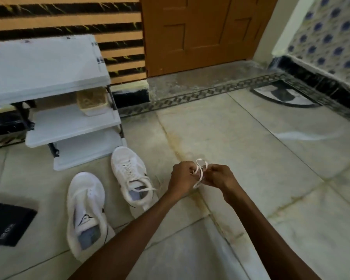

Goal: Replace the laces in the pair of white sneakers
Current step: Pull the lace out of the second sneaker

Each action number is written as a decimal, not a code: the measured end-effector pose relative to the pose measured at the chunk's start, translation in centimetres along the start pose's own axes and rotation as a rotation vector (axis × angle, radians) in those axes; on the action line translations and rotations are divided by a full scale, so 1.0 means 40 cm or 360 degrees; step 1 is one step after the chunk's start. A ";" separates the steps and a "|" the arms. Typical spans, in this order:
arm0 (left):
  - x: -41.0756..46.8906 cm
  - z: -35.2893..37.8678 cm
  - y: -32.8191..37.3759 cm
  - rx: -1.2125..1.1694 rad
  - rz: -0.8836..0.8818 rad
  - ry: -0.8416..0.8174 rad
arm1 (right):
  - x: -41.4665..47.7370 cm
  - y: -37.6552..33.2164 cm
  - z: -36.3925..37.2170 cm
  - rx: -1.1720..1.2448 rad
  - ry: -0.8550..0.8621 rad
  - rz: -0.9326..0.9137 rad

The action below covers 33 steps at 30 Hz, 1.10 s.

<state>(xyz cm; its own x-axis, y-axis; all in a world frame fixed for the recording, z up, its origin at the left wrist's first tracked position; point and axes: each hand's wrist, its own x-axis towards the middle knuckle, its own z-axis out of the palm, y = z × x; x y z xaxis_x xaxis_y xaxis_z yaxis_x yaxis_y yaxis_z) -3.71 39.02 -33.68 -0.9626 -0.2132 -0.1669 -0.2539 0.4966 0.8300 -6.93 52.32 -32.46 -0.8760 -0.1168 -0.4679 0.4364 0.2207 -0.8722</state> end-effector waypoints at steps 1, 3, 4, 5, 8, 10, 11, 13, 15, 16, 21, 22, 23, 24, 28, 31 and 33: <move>-0.001 0.019 0.006 -0.0053 -0.0039 0.0018 | 0.003 0.005 -0.010 -0.0141 0.0055 -0.0054; 0.009 0.044 0.014 -0.0066 -0.0054 -0.0058 | 0.015 0.014 -0.025 -0.0568 0.0154 -0.0236; 0.018 0.056 0.019 -0.0018 -0.0036 -0.0148 | 0.023 0.018 -0.034 -0.0806 0.0186 -0.0328; 0.024 0.064 0.026 0.0027 -0.0030 -0.0240 | 0.030 0.021 -0.042 -0.1019 0.0197 -0.0406; 0.038 0.074 0.024 0.0065 -0.0051 -0.0309 | 0.042 0.034 -0.060 -0.1347 0.0176 -0.0537; 0.045 0.078 0.005 0.0095 -0.0079 -0.0176 | 0.051 0.043 -0.066 -0.1389 0.0232 -0.0548; 0.047 0.081 -0.006 0.0114 -0.0099 -0.0094 | 0.056 0.051 -0.068 -0.1385 0.0258 -0.0538; 0.045 0.083 -0.026 0.0145 -0.0153 0.0042 | 0.062 0.067 -0.065 -0.1335 0.0293 -0.0510; 0.039 0.089 -0.040 0.0156 -0.0181 0.0095 | 0.065 0.085 -0.065 -0.1183 0.0343 -0.0502; 0.038 0.091 -0.047 0.0141 -0.0197 0.0101 | 0.064 0.091 -0.065 -0.1103 0.0362 -0.0506; 0.045 0.075 -0.067 0.0099 -0.0137 0.0020 | 0.062 0.127 -0.074 -0.0895 0.0242 -0.0723; 0.044 0.071 -0.066 0.0175 -0.0083 0.0006 | 0.059 0.132 -0.072 -0.0887 0.0178 -0.0776; 0.040 0.067 -0.064 0.0249 -0.0044 0.0010 | 0.056 0.135 -0.068 -0.0904 0.0128 -0.0836; 0.035 0.061 -0.060 0.0311 -0.0010 0.0018 | 0.054 0.139 -0.062 -0.0946 0.0109 -0.0909; 0.026 0.024 -0.055 0.0470 0.0127 0.0139 | 0.045 0.147 -0.039 -0.1083 0.0348 -0.1151; 0.018 -0.011 -0.062 0.0547 0.0263 0.0244 | 0.052 0.164 -0.011 -0.1484 0.0274 -0.0976; 0.008 -0.025 -0.064 0.0692 0.0333 0.0241 | 0.064 0.185 0.015 -0.1846 0.0133 -0.0755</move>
<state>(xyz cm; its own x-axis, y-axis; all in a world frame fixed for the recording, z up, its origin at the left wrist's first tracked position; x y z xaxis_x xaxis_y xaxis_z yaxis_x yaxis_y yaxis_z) -3.29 36.84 -35.34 -0.9808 -0.1752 0.0851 -0.1036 0.8393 0.5337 -5.83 53.09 -40.19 -0.9259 -0.3655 -0.0954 -0.3247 0.8990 -0.2938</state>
